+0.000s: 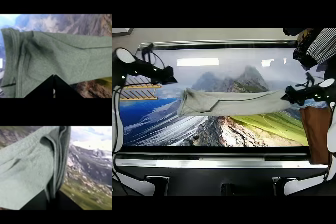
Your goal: Fold the clothes and pants, and hang the long-sleeved shirts on hangers.
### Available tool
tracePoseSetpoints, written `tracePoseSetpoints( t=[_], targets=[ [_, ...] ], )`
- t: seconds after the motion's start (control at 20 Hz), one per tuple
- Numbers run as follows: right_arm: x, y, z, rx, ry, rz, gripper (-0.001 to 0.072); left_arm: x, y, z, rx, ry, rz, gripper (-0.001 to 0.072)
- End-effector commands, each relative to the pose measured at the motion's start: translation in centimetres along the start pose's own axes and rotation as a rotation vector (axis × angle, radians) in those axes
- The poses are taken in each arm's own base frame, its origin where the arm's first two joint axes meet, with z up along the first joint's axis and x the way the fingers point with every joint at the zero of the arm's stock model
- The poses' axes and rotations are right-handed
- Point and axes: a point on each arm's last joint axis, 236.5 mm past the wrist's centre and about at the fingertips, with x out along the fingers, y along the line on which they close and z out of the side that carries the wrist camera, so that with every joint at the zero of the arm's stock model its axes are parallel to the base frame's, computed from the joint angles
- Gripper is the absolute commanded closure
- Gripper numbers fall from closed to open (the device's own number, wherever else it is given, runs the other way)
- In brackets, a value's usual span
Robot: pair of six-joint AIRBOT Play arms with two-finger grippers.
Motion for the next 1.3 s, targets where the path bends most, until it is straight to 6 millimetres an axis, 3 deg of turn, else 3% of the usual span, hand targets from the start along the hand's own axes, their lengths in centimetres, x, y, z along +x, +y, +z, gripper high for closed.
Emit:
tracePoseSetpoints(
  t=[0.0, 0.15, 0.3, 0.45, 0.6, 0.8, 1.05, 1.25],
  targets=[
    [-6.8, 2.0, 0.6, -0.048, -0.063, -0.089, 0.067, 6.9, -4.8, -3.7, -0.029, 0.084, -0.056, 0.069],
    [-13.0, 4.8, 1.1, -0.091, -0.15, -0.115, 0.067, 14.3, -12.6, -6.9, -0.034, 0.118, -0.187, 0.0691],
    [-17.9, 7.3, 1.0, -0.119, -0.226, -0.124, 0.067, 19.6, -21.3, -9.8, -0.154, 0.126, -0.4, 0.0691],
    [-20.7, 8.8, 0.3, -0.141, -0.259, -0.127, 0.067, 22.6, -27.3, -12.9, -0.209, 0.17, -0.517, 0.0692],
    [-21.5, 9.4, -0.2, -0.145, -0.265, -0.12, 0.067, 24.5, -31.8, -15.5, -0.177, 0.206, -0.57, 0.0692],
    [-21.8, 10.5, -0.5, -0.15, -0.267, -0.082, 0.067, 26.7, -34.2, -17.8, -0.268, 0.22, -0.592, 0.0693],
    [-21.8, 10.9, -0.2, -0.155, -0.278, -0.068, 0.067, 28.1, -36.6, -22.0, -0.289, 0.272, -0.609, 0.0692],
    [-21.8, 11.3, -0.1, -0.173, -0.285, -0.052, 0.067, 28.6, -37.0, -23.3, -0.29, 0.295, -0.618, 0.0692]
  ],
)
